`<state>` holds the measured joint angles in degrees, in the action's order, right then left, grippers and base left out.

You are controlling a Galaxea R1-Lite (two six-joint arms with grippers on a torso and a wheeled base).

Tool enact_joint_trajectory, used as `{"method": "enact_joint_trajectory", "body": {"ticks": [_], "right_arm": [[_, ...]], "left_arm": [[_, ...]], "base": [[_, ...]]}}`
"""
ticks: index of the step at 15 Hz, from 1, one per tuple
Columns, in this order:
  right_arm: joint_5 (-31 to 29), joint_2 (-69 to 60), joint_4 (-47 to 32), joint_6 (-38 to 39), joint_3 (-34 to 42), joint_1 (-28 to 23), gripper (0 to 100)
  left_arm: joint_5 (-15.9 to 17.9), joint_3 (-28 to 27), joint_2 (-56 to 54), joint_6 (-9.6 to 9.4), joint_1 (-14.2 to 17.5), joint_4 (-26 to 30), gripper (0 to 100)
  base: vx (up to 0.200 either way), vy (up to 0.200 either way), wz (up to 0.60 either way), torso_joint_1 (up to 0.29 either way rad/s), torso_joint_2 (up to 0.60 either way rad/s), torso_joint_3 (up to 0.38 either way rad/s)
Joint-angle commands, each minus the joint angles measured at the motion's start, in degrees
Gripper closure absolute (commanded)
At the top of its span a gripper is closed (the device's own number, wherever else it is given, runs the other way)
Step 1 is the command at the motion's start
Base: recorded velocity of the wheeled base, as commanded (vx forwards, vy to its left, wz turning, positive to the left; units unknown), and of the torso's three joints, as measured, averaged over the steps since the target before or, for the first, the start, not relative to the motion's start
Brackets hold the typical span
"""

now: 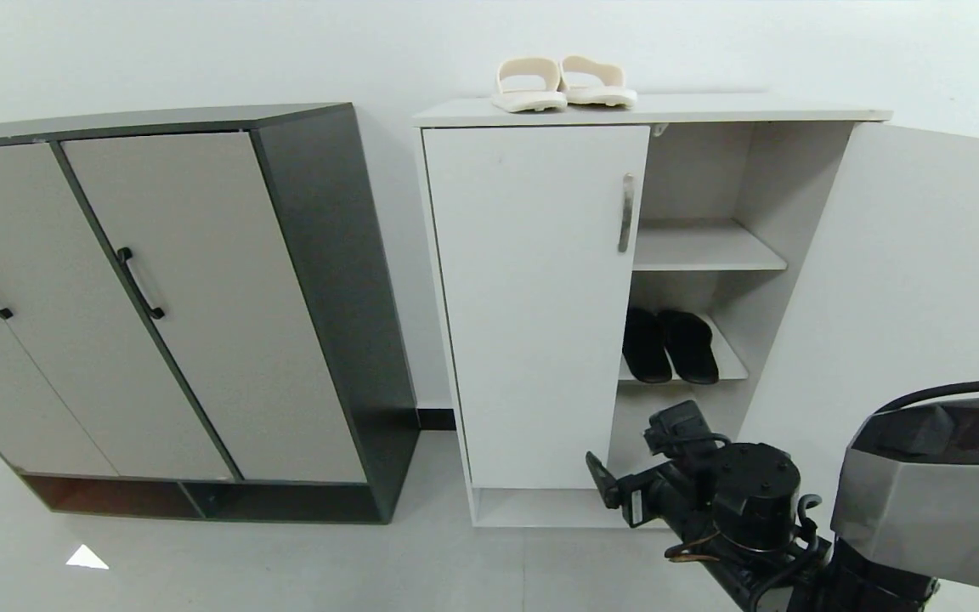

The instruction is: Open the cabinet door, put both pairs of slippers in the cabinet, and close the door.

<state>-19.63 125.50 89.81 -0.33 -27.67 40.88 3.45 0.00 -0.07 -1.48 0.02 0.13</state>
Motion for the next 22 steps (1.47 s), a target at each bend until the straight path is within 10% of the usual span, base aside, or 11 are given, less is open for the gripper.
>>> {"method": "enact_joint_trajectory", "body": {"ticks": [1, 12, 22], "right_arm": [[0.1, 1.7, 0.2, -1.0, 0.0, 0.0, 0], [0.3, 2.1, 0.2, -1.0, 0.3, 0.0, 0], [0.6, 2.1, 0.2, -1.0, 0.4, 0.0, 0]], "left_arm": [[0.0, 0.0, 0.1, -0.02, 0.0, 0.0, 100], [0.1, 0.0, 0.1, -0.28, 0.0, 0.0, 100], [0.1, 0.0, 0.1, -0.28, 0.0, 0.0, 100]], "base": [[0.0, 0.0, 0.0, 0.0, 0.0, 0.0], [0.0, 0.0, 0.0, 0.0, 0.0, 0.0], [0.0, 0.0, 0.0, 0.057, -0.38, -0.329]]}}
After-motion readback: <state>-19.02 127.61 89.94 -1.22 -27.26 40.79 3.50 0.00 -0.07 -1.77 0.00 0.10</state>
